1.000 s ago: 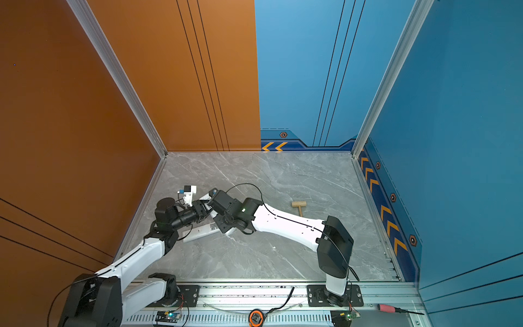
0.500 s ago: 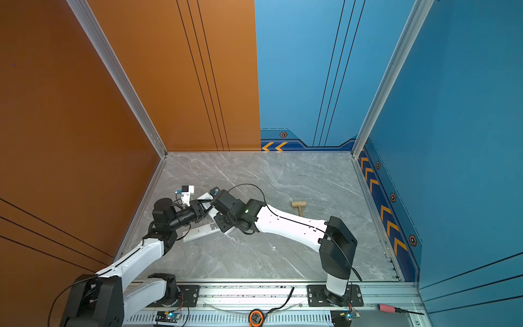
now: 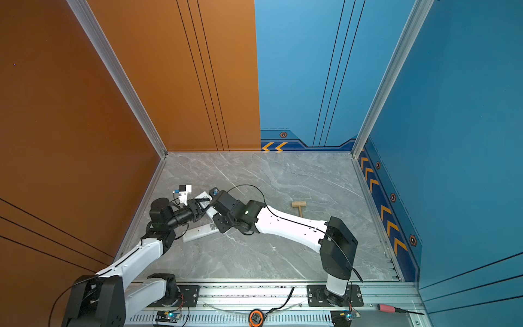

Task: Load the batteries into the remote control
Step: 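Lower the cover onto the battery compartment and open the right gripper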

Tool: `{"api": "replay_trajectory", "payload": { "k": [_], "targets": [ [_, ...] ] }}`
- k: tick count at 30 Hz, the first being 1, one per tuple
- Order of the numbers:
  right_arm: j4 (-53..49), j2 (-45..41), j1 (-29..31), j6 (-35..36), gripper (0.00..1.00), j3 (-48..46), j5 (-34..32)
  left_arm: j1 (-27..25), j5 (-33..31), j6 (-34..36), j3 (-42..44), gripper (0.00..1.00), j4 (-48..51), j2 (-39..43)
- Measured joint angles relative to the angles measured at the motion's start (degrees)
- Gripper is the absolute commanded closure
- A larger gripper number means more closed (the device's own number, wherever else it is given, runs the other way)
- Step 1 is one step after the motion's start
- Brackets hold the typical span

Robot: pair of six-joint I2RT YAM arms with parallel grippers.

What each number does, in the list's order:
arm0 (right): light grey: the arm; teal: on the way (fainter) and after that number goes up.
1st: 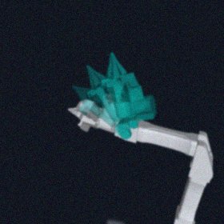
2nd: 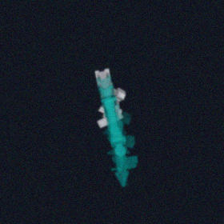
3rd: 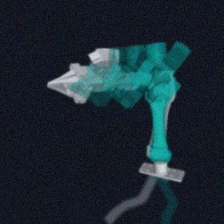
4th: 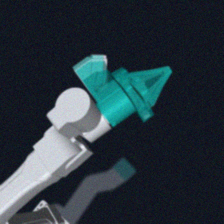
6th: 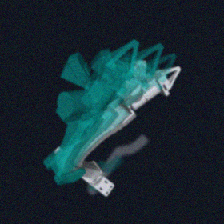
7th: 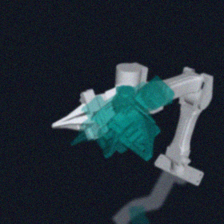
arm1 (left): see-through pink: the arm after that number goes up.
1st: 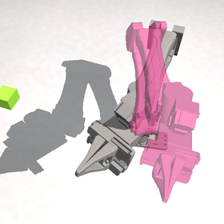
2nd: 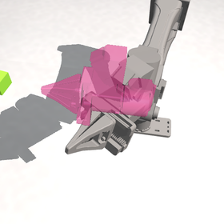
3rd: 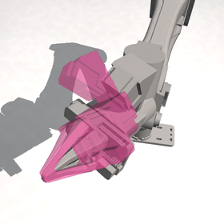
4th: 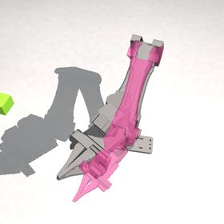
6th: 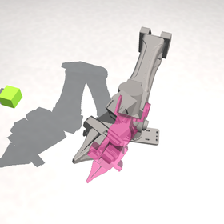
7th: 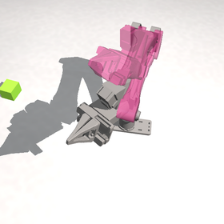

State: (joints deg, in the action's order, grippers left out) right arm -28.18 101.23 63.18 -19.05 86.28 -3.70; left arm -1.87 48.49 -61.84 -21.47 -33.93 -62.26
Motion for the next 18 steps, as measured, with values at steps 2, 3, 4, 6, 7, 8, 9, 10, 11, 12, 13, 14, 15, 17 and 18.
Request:
{"api": "replay_trajectory", "payload": {
  "k": [2,3,4,6,7,8,9,10,11,12,13,14,15,17,18],
  "targets": [
    [-0.28,0.0,0.2,0.0,0.52,0.0,-0.09,0.0,0.44,-0.24,0.0,1.0,-0.2,0.0],
    [-0.39,0.0,0.24,0.0,0.51,0.0,-0.15,0.0,0.7,-0.35,0.0,1.0,-0.28,0.0],
    [-0.59,0.0,0.26,0.0,0.49,0.0,-0.17,0.0,0.98,-0.46,0.0,1.0,-0.42,0.0],
    [-1.07,0.0,0.35,-0.02,0.47,0.0,-0.26,0.11,1.46,-0.68,0.0,1.0,-0.92,0.04],
    [-1.57,0.0,0.48,-0.02,0.45,0.04,-0.44,0.11,1.73,-0.79,0.0,1.0,-1.18,0.11],
    [-2.08,0.0,0.52,-0.02,0.44,0.17,-0.61,0.11,1.92,-0.81,0.0,1.0,-1.36,0.15],
    [-2.64,0.0,0.59,-0.07,0.42,0.37,-0.81,0.11,2.16,-0.83,0.0,1.0,-1.51,0.22],
    [-2.89,-0.11,0.57,-0.22,0.4,0.44,-0.92,0.17,2.43,-0.83,0.0,1.0,-1.64,0.33],
    [-3.17,-0.37,0.57,-0.33,0.38,0.44,-1.01,0.2,2.67,-0.85,0.0,1.0,-1.81,0.37],
    [-3.58,-0.83,0.52,-0.42,0.37,0.44,-1.05,0.2,2.89,-0.85,0.0,1.0,-2.01,0.42],
    [-4.09,-1.55,0.48,-0.48,0.35,0.44,-1.11,0.26,3.21,-0.83,0.0,1.0,-2.14,0.44],
    [-4.55,-2.32,0.39,-0.61,0.35,0.44,-1.14,0.33,3.52,-0.83,0.0,1.0,-2.25,0.44],
    [-4.94,-3.26,0.24,-0.68,0.35,0.46,-1.16,0.37,3.82,-0.81,0.0,1.0,-2.29,0.44],
    [-5.9,-5.09,0.0,-0.66,0.35,1.07,-1.18,0.37,4.5,-0.81,0.0,1.0,-2.34,0.44],
    [-6.27,-5.86,-0.2,-0.66,0.35,1.6,-1.09,0.37,4.79,-0.81,0.0,1.0,-2.34,0.44]
  ]
}}
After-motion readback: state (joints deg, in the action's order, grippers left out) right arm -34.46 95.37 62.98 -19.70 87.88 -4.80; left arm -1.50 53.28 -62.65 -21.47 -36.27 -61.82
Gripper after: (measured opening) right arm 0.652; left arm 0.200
